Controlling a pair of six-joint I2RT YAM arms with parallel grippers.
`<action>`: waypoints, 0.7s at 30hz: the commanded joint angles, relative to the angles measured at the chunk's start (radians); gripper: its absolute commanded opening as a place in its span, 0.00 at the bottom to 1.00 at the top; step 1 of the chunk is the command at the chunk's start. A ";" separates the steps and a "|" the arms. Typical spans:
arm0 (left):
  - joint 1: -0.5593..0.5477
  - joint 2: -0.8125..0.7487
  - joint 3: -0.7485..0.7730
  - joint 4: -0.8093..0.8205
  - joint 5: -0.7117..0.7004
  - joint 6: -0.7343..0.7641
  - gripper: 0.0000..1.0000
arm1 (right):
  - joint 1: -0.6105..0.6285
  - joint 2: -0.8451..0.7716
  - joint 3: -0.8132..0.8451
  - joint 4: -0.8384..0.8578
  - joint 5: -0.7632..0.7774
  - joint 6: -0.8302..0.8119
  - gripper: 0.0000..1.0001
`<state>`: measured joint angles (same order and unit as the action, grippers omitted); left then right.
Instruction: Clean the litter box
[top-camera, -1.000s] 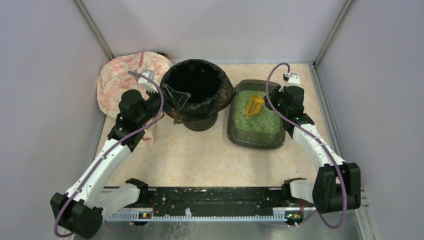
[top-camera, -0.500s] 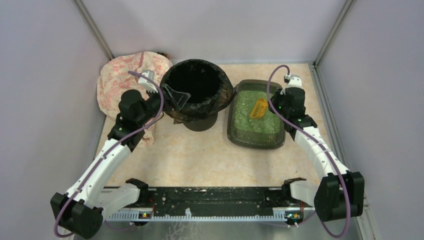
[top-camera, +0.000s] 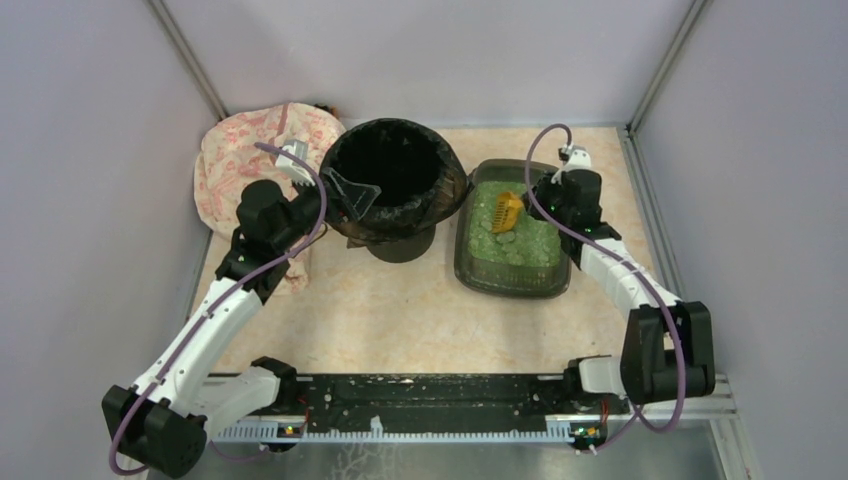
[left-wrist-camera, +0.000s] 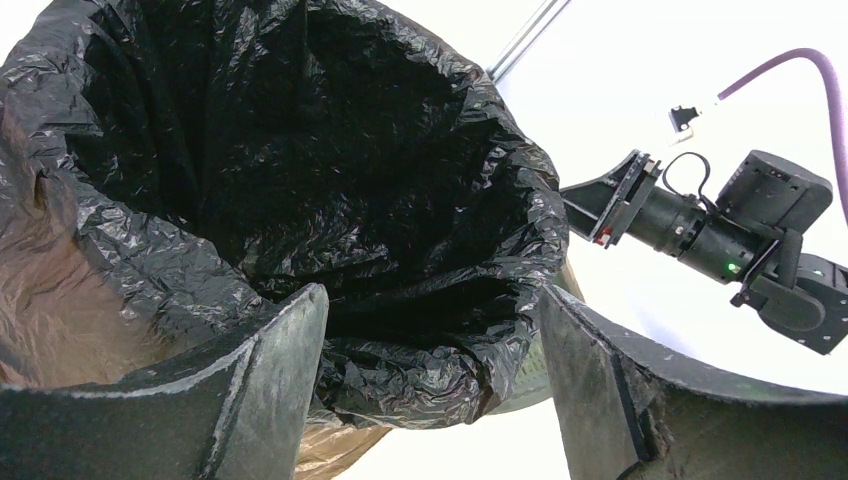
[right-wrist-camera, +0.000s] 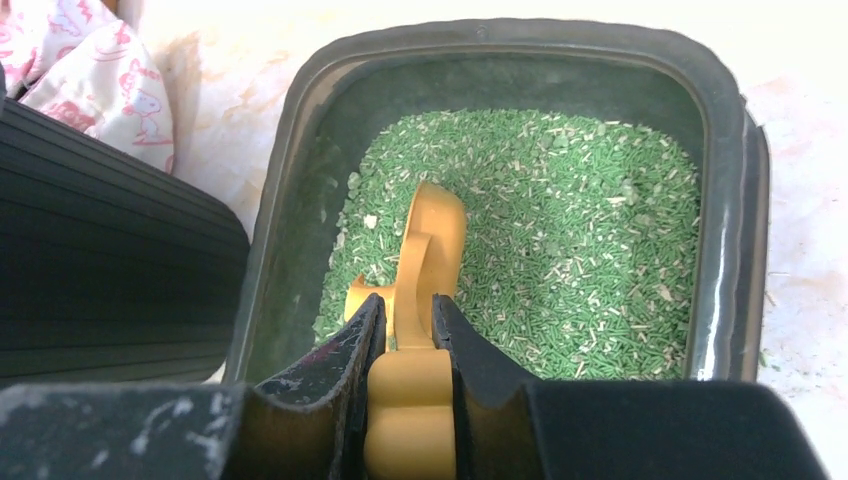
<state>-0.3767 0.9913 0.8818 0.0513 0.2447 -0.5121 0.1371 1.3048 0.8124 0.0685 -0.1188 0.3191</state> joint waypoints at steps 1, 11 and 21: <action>0.008 0.010 -0.015 -0.010 0.023 -0.011 0.83 | -0.038 0.053 -0.061 0.042 -0.147 0.050 0.00; 0.014 0.037 -0.015 0.014 0.066 -0.031 0.83 | -0.194 0.156 -0.164 0.227 -0.410 0.199 0.00; 0.014 0.055 -0.015 0.035 0.099 -0.046 0.83 | -0.285 0.295 -0.275 0.588 -0.603 0.399 0.00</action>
<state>-0.3679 1.0229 0.8818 0.1013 0.3069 -0.5358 -0.1394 1.5417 0.5827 0.5915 -0.6117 0.6643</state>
